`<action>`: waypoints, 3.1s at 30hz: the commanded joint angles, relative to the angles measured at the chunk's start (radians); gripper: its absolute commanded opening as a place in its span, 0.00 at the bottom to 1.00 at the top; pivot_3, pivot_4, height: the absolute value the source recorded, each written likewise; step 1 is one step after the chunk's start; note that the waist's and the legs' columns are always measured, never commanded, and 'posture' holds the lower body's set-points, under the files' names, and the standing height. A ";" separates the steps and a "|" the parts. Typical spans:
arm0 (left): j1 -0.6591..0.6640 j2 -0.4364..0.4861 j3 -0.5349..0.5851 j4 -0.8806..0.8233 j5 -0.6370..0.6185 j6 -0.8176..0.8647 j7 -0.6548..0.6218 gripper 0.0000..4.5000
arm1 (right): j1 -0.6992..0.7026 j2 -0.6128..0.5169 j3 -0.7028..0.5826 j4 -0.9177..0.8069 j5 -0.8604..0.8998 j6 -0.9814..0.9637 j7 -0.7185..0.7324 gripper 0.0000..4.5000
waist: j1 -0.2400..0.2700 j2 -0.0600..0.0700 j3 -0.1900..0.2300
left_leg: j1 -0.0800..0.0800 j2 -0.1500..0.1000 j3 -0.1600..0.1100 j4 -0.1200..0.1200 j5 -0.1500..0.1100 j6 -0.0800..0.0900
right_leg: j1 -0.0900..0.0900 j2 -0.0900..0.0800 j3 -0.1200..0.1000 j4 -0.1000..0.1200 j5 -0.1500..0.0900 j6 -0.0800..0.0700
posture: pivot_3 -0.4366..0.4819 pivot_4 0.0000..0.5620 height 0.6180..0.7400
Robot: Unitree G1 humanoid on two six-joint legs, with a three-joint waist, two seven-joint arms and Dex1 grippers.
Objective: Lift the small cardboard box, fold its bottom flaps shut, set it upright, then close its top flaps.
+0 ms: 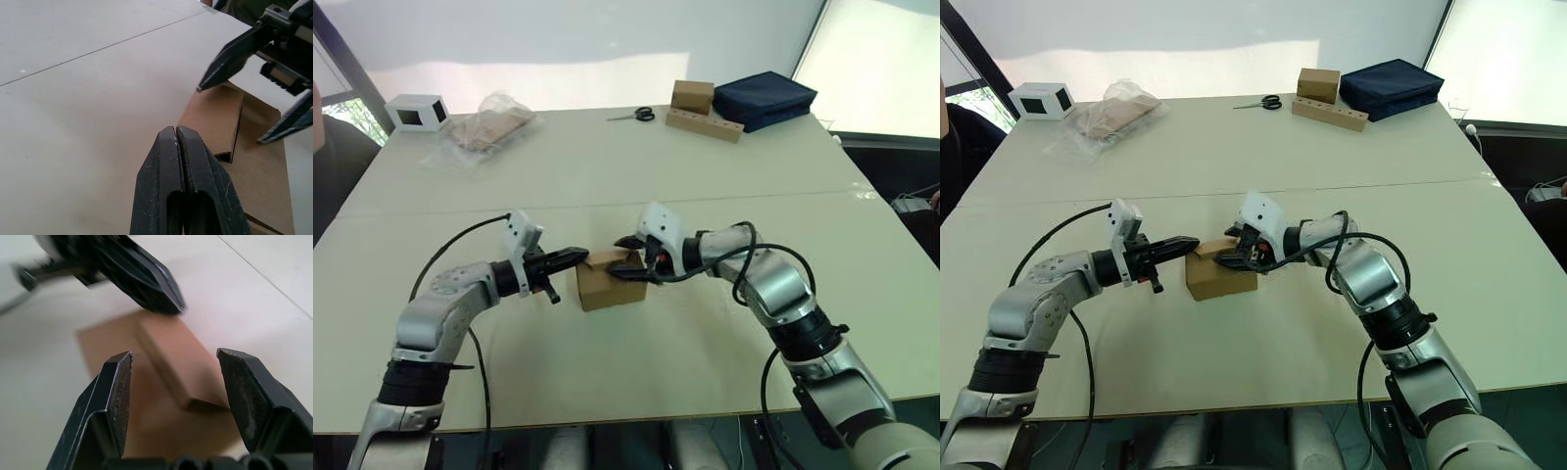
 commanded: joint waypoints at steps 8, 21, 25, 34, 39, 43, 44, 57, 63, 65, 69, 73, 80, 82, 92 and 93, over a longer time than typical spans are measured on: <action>-0.002 0.008 -0.015 -0.034 0.018 -0.006 -0.013 0.00 | 0.031 0.007 -0.049 -0.055 0.069 0.070 -0.044 0.63 | 0.001 0.000 0.000 | 0.000 0.000 0.000 0.000 0.000 0.001 | 0.000 0.000 0.000 0.000 0.000 0.000 | 0.48 0.27 1.00; -0.003 0.051 -0.041 -0.203 0.004 0.076 0.003 0.00 | 0.053 -0.012 -0.042 -0.101 0.069 0.046 -0.053 0.63 | -0.001 0.000 0.000 | 0.000 0.000 0.000 0.000 -0.001 0.001 | 0.000 0.000 0.000 0.000 0.000 0.000 | 0.48 0.27 1.00; 0.003 0.061 -0.063 -0.198 0.028 0.071 0.001 0.00 | 0.059 -0.043 0.001 -0.112 0.030 0.022 -0.045 0.63 | -0.001 0.000 0.000 | 0.000 0.000 0.000 0.000 -0.001 0.001 | 0.000 0.000 0.000 0.000 0.000 0.000 | 0.48 0.27 1.00; -0.005 0.097 -0.142 -0.173 0.113 0.061 -0.012 0.00 | 0.037 -0.068 0.084 -0.076 -0.025 0.072 -0.050 0.63 | -0.001 0.000 0.000 | 0.000 0.000 0.000 0.000 -0.001 0.001 | 0.000 0.001 0.000 0.000 0.000 0.000 | 0.48 0.27 1.00; 0.004 0.097 -0.143 -0.175 0.118 0.057 -0.015 0.00 | 0.034 -0.067 0.086 -0.073 -0.025 0.079 -0.050 0.63 | -0.001 0.000 0.000 | 0.001 0.000 0.000 0.000 -0.001 0.002 | 0.001 0.001 0.000 0.000 0.000 0.000 | 0.48 0.27 1.00; 0.015 0.100 -0.141 -0.177 0.118 0.056 -0.015 0.00 | 0.034 -0.070 0.086 -0.073 -0.026 0.080 -0.050 0.63 | -0.001 0.000 0.000 | 0.001 0.000 0.000 0.000 -0.001 0.002 | 0.001 0.001 0.000 0.000 0.000 0.000 | 0.48 0.27 1.00; 0.018 0.100 -0.141 -0.177 0.119 0.055 -0.015 0.00 | 0.034 -0.071 0.085 -0.073 -0.026 0.080 -0.050 0.63 | -0.001 0.000 0.000 | 0.001 0.000 0.000 0.000 -0.001 0.002 | 0.001 0.001 0.000 0.000 0.000 0.000 | 0.48 0.27 1.00; 0.018 0.071 -0.061 -0.162 0.069 0.031 0.012 0.00 | 0.040 -0.074 0.042 -0.081 -0.003 0.053 -0.042 0.63 | -0.001 0.000 0.000 | 0.001 0.000 0.000 0.000 -0.001 0.002 | 0.001 0.000 0.000 0.000 0.000 0.000 | 0.48 0.27 1.00; 0.040 0.064 0.092 -0.235 -0.032 0.061 0.056 0.00 | 0.070 -0.054 -0.110 -0.136 0.121 0.047 -0.036 0.63 | 0.000 0.000 0.000 | 0.000 0.000 0.000 0.000 -0.001 0.002 | 0.000 0.000 0.000 0.000 0.000 0.000 | 0.48 0.27 1.00; 0.069 0.092 0.149 -0.268 -0.059 0.084 0.063 0.00 | 0.087 -0.056 -0.179 -0.166 0.179 0.068 -0.041 0.63 | -0.001 0.000 0.000 | 0.000 0.000 0.000 0.000 -0.001 0.002 | 0.000 0.000 0.000 0.000 0.000 0.000 | 0.48 0.27 1.00; 0.171 0.151 0.236 -0.359 -0.073 0.099 0.081 0.00 | 0.144 -0.091 -0.293 -0.253 0.285 0.139 -0.056 0.63 | -0.001 0.000 0.000 | 0.000 0.000 0.000 -0.001 -0.001 0.002 | 0.000 0.000 0.000 0.000 0.000 0.000 | 0.48 0.27 1.00; 0.303 0.202 0.320 -0.439 -0.142 0.177 0.072 0.00 | 0.249 -0.146 -0.376 -0.345 0.363 0.194 -0.069 0.63 | 0.003 -0.001 0.000 | 0.000 0.000 0.000 -0.001 -0.001 0.003 | 0.001 -0.001 0.000 -0.001 0.000 0.000 | 0.48 0.27 1.00; 0.591 0.241 0.427 -0.565 -0.233 0.246 0.026 0.00 | 0.467 -0.263 -0.452 -0.414 0.400 0.230 -0.083 0.63 | 0.004 -0.001 0.000 | 0.000 0.000 0.001 -0.001 -0.002 0.003 | 0.001 -0.001 0.000 -0.001 0.000 0.000 | 0.48 0.27 1.00; 0.654 0.230 0.435 -0.580 -0.232 0.234 0.027 0.00 | 0.517 -0.286 -0.461 -0.410 0.395 0.222 -0.085 0.63 | 0.004 0.000 0.001 | 0.001 0.000 0.001 -0.001 -0.002 0.003 | 0.002 0.000 0.000 -0.002 0.000 0.000 | 0.48 0.27 1.00; 0.753 0.191 0.406 -0.534 -0.183 0.153 0.043 0.00 | 0.597 -0.323 -0.455 -0.367 0.370 0.158 -0.103 0.63 | 0.009 -0.001 0.001 | 0.002 0.001 0.001 -0.001 -0.002 0.003 | 0.003 0.000 0.000 -0.002 0.000 0.000 | 0.48 0.27 1.00; 0.747 0.188 0.400 -0.528 -0.176 0.147 0.047 0.00 | 0.595 -0.325 -0.453 -0.364 0.369 0.156 -0.104 0.63 | 0.010 -0.001 0.001 | 0.002 0.001 0.001 -0.001 -0.002 0.003 | 0.003 0.000 0.000 -0.002 0.000 0.000 | 0.48 0.27 1.00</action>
